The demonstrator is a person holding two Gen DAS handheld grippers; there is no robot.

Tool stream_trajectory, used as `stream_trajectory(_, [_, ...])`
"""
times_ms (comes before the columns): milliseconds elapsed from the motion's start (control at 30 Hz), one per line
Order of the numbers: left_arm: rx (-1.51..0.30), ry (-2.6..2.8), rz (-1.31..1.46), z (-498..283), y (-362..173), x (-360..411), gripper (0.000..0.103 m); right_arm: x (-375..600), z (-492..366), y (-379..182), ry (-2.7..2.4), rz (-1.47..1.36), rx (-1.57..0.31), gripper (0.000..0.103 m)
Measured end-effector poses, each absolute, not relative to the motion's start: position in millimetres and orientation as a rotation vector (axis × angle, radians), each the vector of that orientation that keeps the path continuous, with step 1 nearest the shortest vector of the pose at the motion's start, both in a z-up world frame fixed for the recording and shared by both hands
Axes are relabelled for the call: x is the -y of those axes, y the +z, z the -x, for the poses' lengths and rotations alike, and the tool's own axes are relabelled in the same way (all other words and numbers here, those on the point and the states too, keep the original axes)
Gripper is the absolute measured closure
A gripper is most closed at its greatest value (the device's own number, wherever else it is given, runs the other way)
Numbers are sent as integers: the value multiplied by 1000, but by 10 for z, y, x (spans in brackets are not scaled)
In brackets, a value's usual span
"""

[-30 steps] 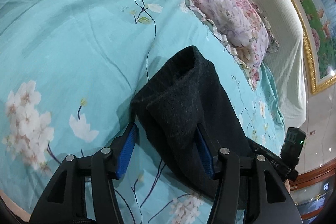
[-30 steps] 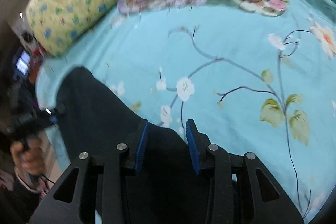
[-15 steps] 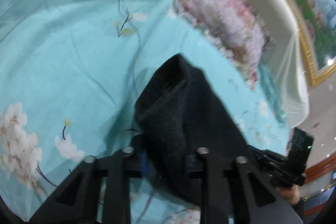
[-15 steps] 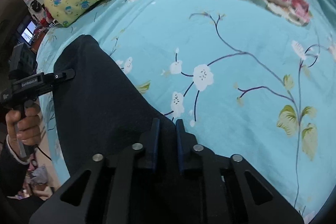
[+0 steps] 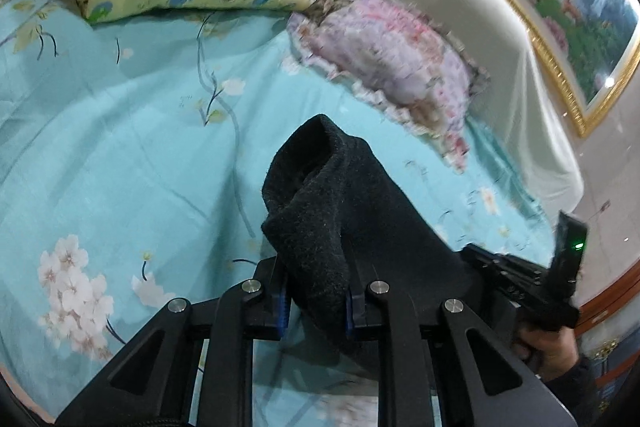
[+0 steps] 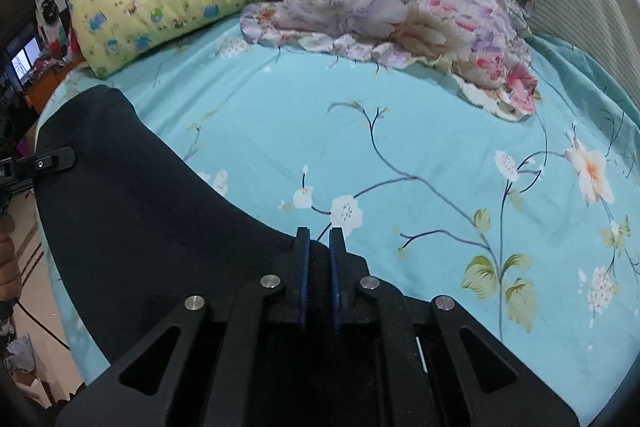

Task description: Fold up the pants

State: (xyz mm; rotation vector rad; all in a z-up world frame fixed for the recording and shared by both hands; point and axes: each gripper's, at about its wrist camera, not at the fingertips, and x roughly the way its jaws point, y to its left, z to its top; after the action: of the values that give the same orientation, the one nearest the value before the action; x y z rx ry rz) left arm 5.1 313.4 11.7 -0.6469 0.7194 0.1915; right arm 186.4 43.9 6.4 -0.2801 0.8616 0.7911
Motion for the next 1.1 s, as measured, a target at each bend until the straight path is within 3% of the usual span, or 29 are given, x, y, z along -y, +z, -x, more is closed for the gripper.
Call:
stream_trajectory(133, [-757, 208, 627, -121, -72, -3167, 82, -479, -1885, -75, 772, 273, -889, 93])
stream_trajectory(267, [-769, 250, 631, -84, -92, -3207, 65, -450, -1918, -103, 761, 226, -914, 88])
stream_trajectory(367, [-750, 272, 652, 26, -21, -3248, 64, -369, -1891, -33, 743, 199, -907, 86])
stream_trajectory(500, [-698, 319, 633, 144, 186, -3217, 55, -203, -1812, 79, 722, 148, -902, 85])
stream_trajectory(567, [-676, 321, 626, 189, 287, -3189, 55, -104, -1767, 123, 705, 119, -900, 77])
stream_trajectory(633, [-657, 307, 622, 208, 386, -3142, 55, 35, -1703, 154, 686, 81, -900, 60])
stream_trajectory(1100, [-722, 134, 541, -99, 463, -2392, 51, 951, -1239, 181, 572, -114, -909, 60])
